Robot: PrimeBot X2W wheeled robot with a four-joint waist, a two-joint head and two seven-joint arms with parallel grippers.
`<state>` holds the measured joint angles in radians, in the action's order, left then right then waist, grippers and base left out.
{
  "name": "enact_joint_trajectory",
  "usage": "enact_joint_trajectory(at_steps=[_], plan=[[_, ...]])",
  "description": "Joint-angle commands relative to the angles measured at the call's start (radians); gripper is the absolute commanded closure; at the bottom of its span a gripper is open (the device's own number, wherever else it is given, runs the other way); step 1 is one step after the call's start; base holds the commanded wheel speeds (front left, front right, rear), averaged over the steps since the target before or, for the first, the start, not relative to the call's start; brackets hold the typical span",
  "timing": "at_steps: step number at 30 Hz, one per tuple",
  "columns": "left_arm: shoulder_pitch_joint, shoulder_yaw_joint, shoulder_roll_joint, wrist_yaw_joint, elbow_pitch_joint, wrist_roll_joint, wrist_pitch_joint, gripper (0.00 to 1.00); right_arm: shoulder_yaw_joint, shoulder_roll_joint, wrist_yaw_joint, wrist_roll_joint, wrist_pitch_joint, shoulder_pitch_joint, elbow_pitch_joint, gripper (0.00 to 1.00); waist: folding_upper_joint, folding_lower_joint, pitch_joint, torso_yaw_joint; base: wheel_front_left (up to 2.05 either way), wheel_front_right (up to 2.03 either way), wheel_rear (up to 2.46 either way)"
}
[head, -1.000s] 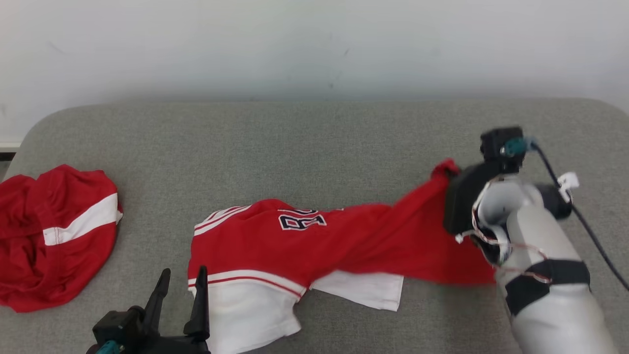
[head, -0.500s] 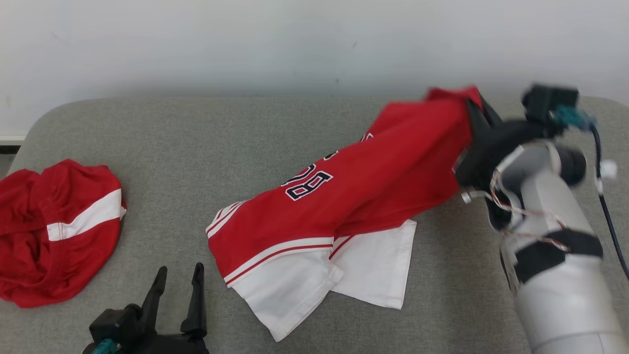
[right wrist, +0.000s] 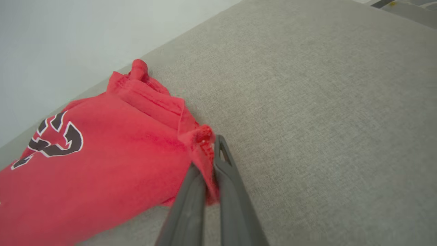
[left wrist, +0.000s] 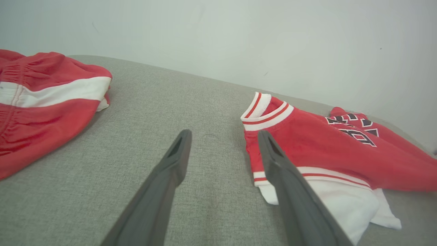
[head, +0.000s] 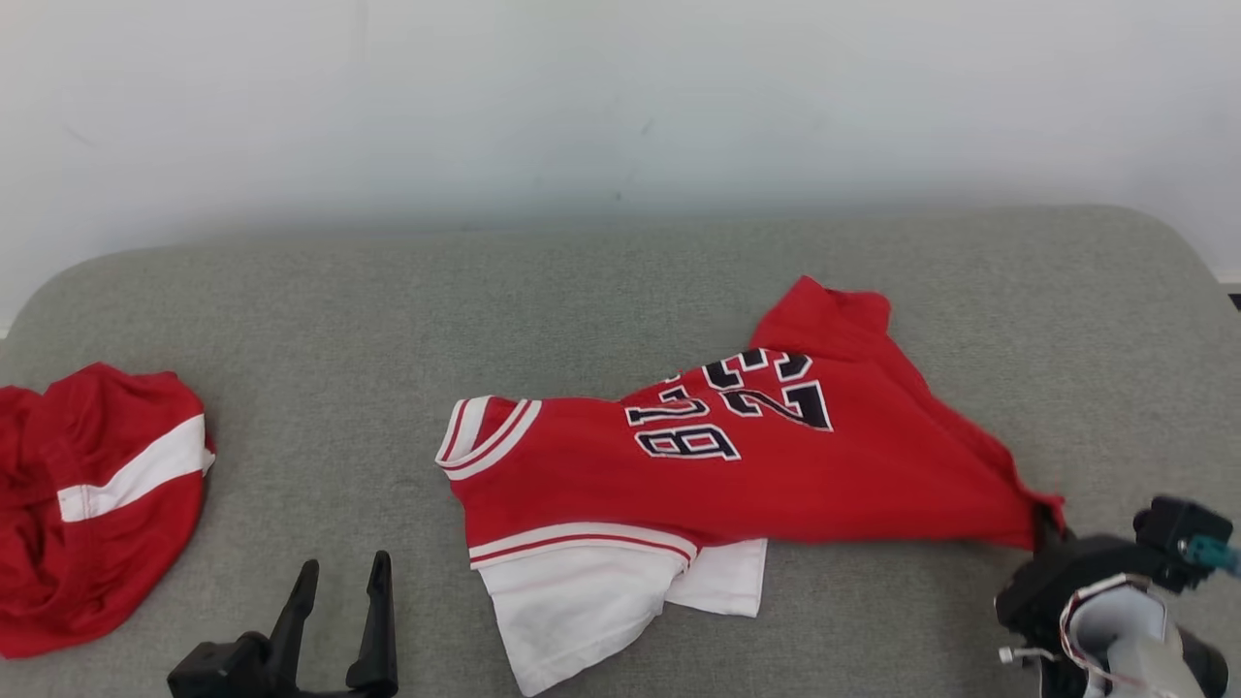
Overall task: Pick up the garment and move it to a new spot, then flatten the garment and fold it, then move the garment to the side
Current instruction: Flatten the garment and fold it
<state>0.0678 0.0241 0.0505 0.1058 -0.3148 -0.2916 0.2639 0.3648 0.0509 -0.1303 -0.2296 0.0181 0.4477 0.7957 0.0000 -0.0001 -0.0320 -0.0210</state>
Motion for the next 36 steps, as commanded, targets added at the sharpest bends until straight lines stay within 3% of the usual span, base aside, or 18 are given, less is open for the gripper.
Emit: enact_joint_trajectory(at_steps=[1, 4, 5, 6, 7, 19, 29, 36], plan=[[-0.018, -0.006, 0.0, 0.001, 0.003, 0.008, 0.001, 0.0, 0.002, 0.0, -0.001, -0.015, -0.002, -0.039, -0.003, 1.0, 0.0, 0.0001, 0.012, 0.018, 0.0, 0.0, 0.0], [-0.022, -0.009, 0.0, 0.004, 0.002, 0.013, 0.001, 0.0, -0.02, 0.0, -0.001, -0.043, -0.003, -0.1, -0.004, 1.0, 0.0, 0.0001, 0.017, 0.027, 0.0, 0.0, 0.0], [-0.023, -0.008, 0.0, 0.004, 0.003, 0.012, 0.001, 0.0, -0.024, 0.0, -0.001, -0.044, -0.008, -0.114, -0.008, 0.86, 0.0, 0.0001, 0.018, 0.028, 0.0, 0.0, 0.0], [-0.024, -0.007, 0.0, 0.004, 0.004, 0.011, 0.001, 0.0, -0.027, 0.0, -0.001, -0.04, -0.014, -0.127, -0.013, 0.56, 0.0, 0.0001, 0.018, 0.029, 0.0, 0.0, 0.0], [-0.024, -0.005, 0.0, 0.003, 0.006, 0.01, 0.001, 0.0, -0.025, 0.001, -0.001, -0.033, -0.018, -0.14, -0.02, 0.0, 0.0, 0.0001, 0.016, 0.03, 0.0, 0.0, 0.0], [-0.03, 0.017, 0.0, -0.01, 0.013, -0.008, 0.001, 0.0, 0.047, 0.0, -0.001, 0.068, -0.049, -0.265, -0.207, 0.0, 0.0, 0.0001, 0.017, 0.029, 0.0, 0.0, 0.0], [-0.066, 0.016, 0.0, -0.018, 0.018, -0.007, 0.001, 0.0, -0.133, 0.0, -0.001, 0.113, -0.165, -0.406, -0.479, 0.0, 0.0, 0.0001, 0.059, 0.035, 0.0, 0.0, 0.0], [-0.099, 0.002, 0.001, -0.011, 0.029, 0.015, 0.001, 0.0, -0.237, 0.0, -0.001, 0.18, -0.241, -0.478, -0.583, 0.0, 0.0, 0.0001, 0.1, 0.03, 0.0, 0.0, 0.0]])
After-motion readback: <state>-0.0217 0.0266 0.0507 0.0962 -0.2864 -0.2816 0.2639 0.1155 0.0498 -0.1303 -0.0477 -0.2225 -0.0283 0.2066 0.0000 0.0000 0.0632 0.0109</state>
